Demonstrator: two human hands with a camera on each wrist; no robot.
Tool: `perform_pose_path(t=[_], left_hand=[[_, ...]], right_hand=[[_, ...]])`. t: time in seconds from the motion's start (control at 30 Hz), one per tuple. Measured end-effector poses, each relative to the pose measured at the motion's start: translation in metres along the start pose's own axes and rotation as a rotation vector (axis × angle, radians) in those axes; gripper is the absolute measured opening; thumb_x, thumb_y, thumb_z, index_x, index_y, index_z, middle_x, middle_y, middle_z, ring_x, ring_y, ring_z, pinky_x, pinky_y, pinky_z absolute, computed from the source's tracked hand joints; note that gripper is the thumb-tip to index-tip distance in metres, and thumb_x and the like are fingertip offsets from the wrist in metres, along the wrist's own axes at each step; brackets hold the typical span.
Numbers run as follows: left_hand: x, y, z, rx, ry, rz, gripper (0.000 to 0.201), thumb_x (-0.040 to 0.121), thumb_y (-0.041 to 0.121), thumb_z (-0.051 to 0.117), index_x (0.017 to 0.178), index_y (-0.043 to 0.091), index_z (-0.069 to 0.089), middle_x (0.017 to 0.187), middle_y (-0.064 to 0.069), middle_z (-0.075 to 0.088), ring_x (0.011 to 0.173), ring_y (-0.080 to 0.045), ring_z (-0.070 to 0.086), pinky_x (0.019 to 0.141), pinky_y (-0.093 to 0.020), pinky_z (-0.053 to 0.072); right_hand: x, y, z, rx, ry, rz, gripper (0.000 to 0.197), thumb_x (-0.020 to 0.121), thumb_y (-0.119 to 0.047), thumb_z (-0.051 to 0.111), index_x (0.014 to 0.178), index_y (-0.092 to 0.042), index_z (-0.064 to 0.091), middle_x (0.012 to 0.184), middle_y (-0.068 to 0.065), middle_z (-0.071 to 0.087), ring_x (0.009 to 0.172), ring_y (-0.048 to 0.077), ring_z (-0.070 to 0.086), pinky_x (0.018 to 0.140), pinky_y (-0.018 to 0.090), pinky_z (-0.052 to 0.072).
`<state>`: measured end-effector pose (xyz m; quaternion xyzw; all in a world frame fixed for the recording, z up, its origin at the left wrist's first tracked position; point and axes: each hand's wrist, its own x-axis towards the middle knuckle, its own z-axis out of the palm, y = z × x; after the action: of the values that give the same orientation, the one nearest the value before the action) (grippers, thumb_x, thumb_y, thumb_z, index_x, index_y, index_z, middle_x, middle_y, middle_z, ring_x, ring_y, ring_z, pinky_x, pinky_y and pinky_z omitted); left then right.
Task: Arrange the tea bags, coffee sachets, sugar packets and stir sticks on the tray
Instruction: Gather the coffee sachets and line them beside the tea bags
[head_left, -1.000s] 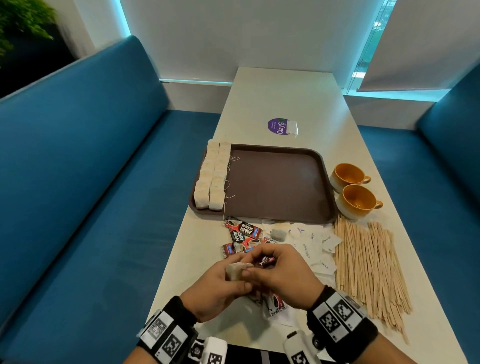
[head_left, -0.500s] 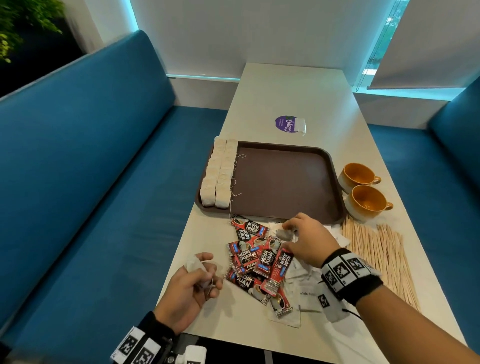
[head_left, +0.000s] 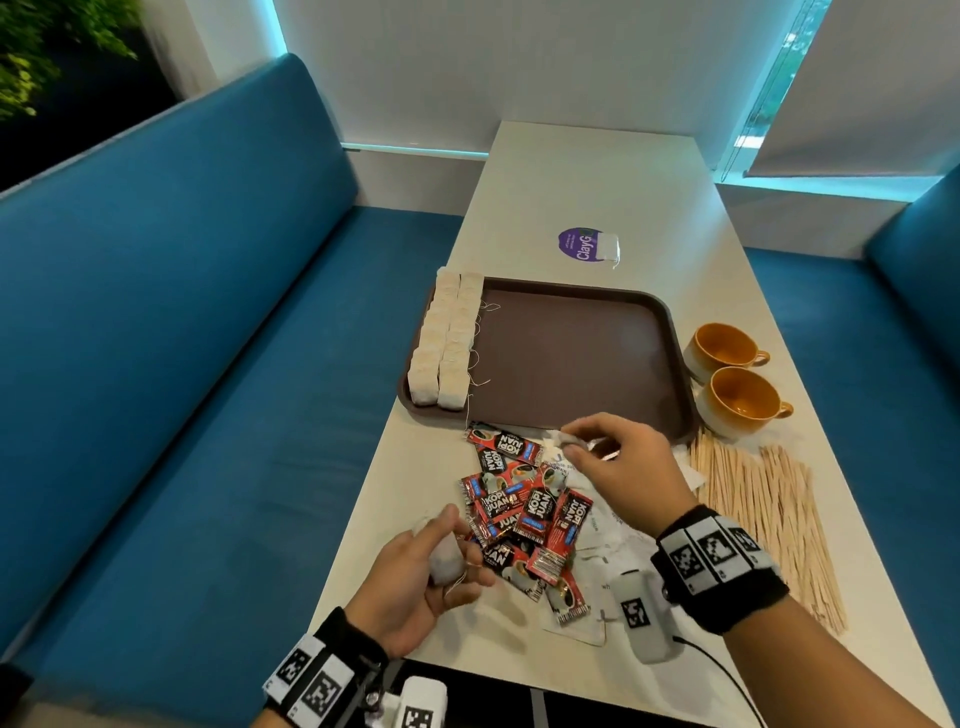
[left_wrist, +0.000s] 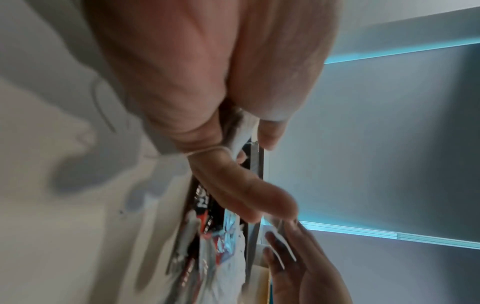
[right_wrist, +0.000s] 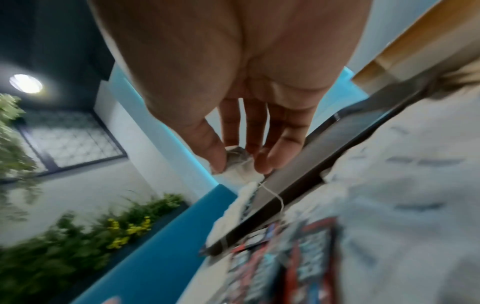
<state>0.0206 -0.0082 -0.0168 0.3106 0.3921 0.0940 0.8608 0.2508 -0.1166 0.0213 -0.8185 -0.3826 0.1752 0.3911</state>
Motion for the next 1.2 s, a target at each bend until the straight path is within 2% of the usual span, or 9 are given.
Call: perform_pose_path(t=[0.2, 0.37, 0.5, 0.6, 0.73, 0.83, 0.97, 1.07, 1.2], left_hand=[[0.005, 0.001, 0.021, -0.134, -0.094, -0.052, 0.061, 0.097, 0.058, 0.051, 0.112, 0.003, 0.070, 0.094, -0.019, 0.067, 0.075, -0.028, 0.071, 0.067, -0.041, 0.064], [0.005, 0.004, 0.027, -0.250, -0.212, -0.047, 0.067, 0.098, 0.061, 0.045, 0.122, 0.003, 0.072, 0.107, -0.021, 0.069, 0.088, -0.028, 0.070, 0.073, -0.038, 0.062], [0.005, 0.001, 0.019, -0.183, -0.144, 0.008, 0.039, 0.100, 0.028, 0.054, 0.115, -0.002, 0.073, 0.100, -0.023, 0.070, 0.080, -0.029, 0.072, 0.061, -0.032, 0.061], [0.011, 0.003, 0.000, -0.129, -0.037, 0.114, 0.037, 0.091, 0.003, 0.057, 0.127, -0.005, 0.061, 0.095, -0.020, 0.064, 0.071, -0.024, 0.061, 0.052, -0.028, 0.052], [0.015, 0.018, -0.019, 0.261, 0.111, 0.247, 0.018, 0.100, 0.010, 0.057, 0.116, 0.001, 0.064, 0.070, -0.002, 0.048, 0.058, -0.014, 0.042, 0.044, -0.023, 0.031], [0.019, 0.030, -0.019, 0.708, 0.119, 0.339, 0.005, 0.097, 0.024, 0.067, 0.100, 0.021, 0.068, 0.062, 0.010, 0.053, 0.050, -0.009, 0.039, 0.044, -0.022, 0.030], [0.027, 0.035, -0.003, 1.055, -0.004, 0.321, 0.041, 0.085, 0.030, 0.081, 0.117, 0.047, 0.063, 0.102, 0.008, 0.076, 0.086, -0.010, 0.073, 0.071, -0.028, 0.058], [0.033, 0.032, 0.004, 1.382, 0.012, 0.327, 0.069, 0.076, 0.047, 0.084, 0.136, 0.052, 0.050, 0.122, 0.015, 0.069, 0.107, -0.006, 0.066, 0.095, -0.034, 0.055], [0.027, 0.029, -0.003, 1.400, 0.091, 0.381, 0.071, 0.073, 0.042, 0.087, 0.131, 0.055, 0.049, 0.125, 0.017, 0.066, 0.111, -0.007, 0.064, 0.098, -0.035, 0.053]], right_hand=[[-0.039, -0.032, 0.038, 0.013, -0.204, -0.337, 0.018, 0.088, -0.030, 0.075, 0.105, -0.034, 0.074, 0.101, -0.020, 0.067, 0.101, 0.005, 0.058, 0.090, 0.019, 0.044], [-0.047, -0.024, 0.055, -0.142, -0.312, -0.415, 0.033, 0.084, -0.054, 0.067, 0.110, -0.035, 0.075, 0.110, -0.016, 0.057, 0.109, 0.013, 0.040, 0.097, 0.031, 0.041], [-0.048, -0.023, 0.049, -0.113, -0.406, -0.424, 0.033, 0.086, -0.049, 0.074, 0.116, -0.036, 0.072, 0.114, -0.020, 0.058, 0.111, 0.012, 0.039, 0.099, 0.024, 0.036], [-0.036, -0.016, 0.039, -0.054, -0.279, -0.329, 0.018, 0.090, -0.041, 0.073, 0.108, -0.037, 0.074, 0.106, -0.021, 0.059, 0.107, 0.007, 0.044, 0.093, 0.021, 0.036], [-0.023, 0.003, 0.022, -0.497, -0.211, -0.014, 0.023, 0.092, -0.048, 0.065, 0.114, -0.040, 0.065, 0.109, -0.014, 0.053, 0.113, 0.012, 0.041, 0.099, 0.034, 0.040], [-0.028, 0.010, 0.027, -0.607, -0.261, 0.044, 0.036, 0.090, -0.057, 0.063, 0.124, -0.044, 0.058, 0.108, -0.011, 0.045, 0.112, 0.015, 0.036, 0.100, 0.038, 0.037], [-0.031, 0.004, 0.039, -0.534, -0.333, -0.023, 0.044, 0.093, -0.061, 0.057, 0.135, -0.053, 0.050, 0.107, -0.013, 0.041, 0.107, 0.011, 0.029, 0.097, 0.037, 0.032], [-0.027, 0.005, 0.034, -0.438, -0.264, -0.023, 0.037, 0.094, -0.056, 0.059, 0.130, -0.050, 0.055, 0.107, -0.014, 0.045, 0.107, 0.010, 0.033, 0.101, 0.037, 0.035], [-0.026, 0.018, 0.016, -0.475, -0.325, 0.001, 0.040, 0.085, -0.054, 0.072, 0.122, -0.048, 0.060, 0.115, -0.016, 0.044, 0.112, 0.008, 0.031, 0.105, 0.037, 0.034]])
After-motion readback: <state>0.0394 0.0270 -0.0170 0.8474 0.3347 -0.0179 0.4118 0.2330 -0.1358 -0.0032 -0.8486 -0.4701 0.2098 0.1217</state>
